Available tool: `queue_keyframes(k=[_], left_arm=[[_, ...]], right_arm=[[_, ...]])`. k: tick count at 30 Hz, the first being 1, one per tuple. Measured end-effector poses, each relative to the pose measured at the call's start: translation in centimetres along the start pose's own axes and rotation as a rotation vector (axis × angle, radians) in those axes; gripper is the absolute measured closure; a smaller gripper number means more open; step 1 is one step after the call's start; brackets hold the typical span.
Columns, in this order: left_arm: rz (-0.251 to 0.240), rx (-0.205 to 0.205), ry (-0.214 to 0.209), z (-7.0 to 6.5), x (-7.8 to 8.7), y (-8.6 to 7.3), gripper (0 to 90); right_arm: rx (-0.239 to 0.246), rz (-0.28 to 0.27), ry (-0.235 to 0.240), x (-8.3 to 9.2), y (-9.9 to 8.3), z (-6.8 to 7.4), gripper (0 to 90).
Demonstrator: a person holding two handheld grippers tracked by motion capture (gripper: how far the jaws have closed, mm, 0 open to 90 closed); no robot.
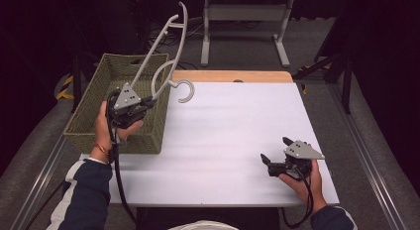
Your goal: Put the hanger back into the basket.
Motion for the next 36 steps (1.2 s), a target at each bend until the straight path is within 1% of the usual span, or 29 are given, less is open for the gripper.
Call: queue_keyframes(k=[4,9,10,12,14,17,18,20,22,28,29,31,34,35,36], left_arm=[[0.015,0.001,0.008,0.5,0.1,-0.5,82.0],[0.047,0.014,0.012,1.1,-0.1,-1.4,82.0],[0.047,0.014,0.012,1.1,-0.1,-1.4,82.0],[0.058,0.024,0.014,1.5,-0.2,-1.8,82.0],[0.075,0.025,0.024,1.9,-0.2,-2.2,82.0],[0.093,0.045,0.032,2.5,-0.3,-3.0,82.0],[0.093,0.045,0.032,2.5,-0.3,-3.0,82.0],[0.111,0.060,0.034,2.9,-0.2,-3.5,81.9],[0.124,0.067,0.049,3.4,-0.1,-4.0,81.9],[0.150,0.077,0.063,4.2,0.2,-4.5,81.9],[0.163,0.080,0.069,4.4,0.2,-4.7,81.9],[0.173,0.096,0.072,4.7,0.3,-5.0,81.9],[0.187,0.099,0.080,5.2,0.3,-5.4,81.8],[0.191,0.107,0.075,5.2,0.3,-5.5,81.8],[0.196,0.104,0.078,5.3,0.4,-5.5,81.8]], right_arm=[[0.000,-0.001,0.000,0.0,0.0,0.0,6.6],[-0.001,0.006,0.003,-0.2,-0.1,0.0,6.6],[-0.001,0.006,0.003,-0.2,-0.1,0.0,6.6],[-0.004,0.007,0.007,-0.2,-0.1,0.1,6.6],[-0.006,0.010,0.009,-0.2,-0.1,0.0,6.6],[-0.002,0.015,0.010,-0.3,-0.1,0.1,6.6],[-0.002,0.014,0.011,-0.3,-0.1,0.1,6.6],[-0.002,0.014,0.011,-0.3,-0.1,0.1,6.6],[-0.003,0.016,0.012,-0.3,-0.2,0.1,6.6],[-0.003,0.017,0.012,-0.4,-0.1,0.1,6.6],[0.000,0.017,0.011,-0.4,-0.1,0.1,6.6],[0.000,0.019,0.012,-0.4,-0.2,0.1,6.6],[-0.001,0.019,0.012,-0.4,-0.2,0.1,6.6],[0.000,0.019,0.012,-0.4,-0.2,0.1,6.6],[0.001,0.020,0.012,-0.4,-0.2,0.1,6.6]])
Point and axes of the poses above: each handheld gripper's, and its own axes: x roughly backward along the jaws, y roughly out of its top, z roughly to its left, the point moved 1 cm from there along -x, roughly forward along the jaws, and after that the axes turned 7 degrees about x, right-handed, at the moved point
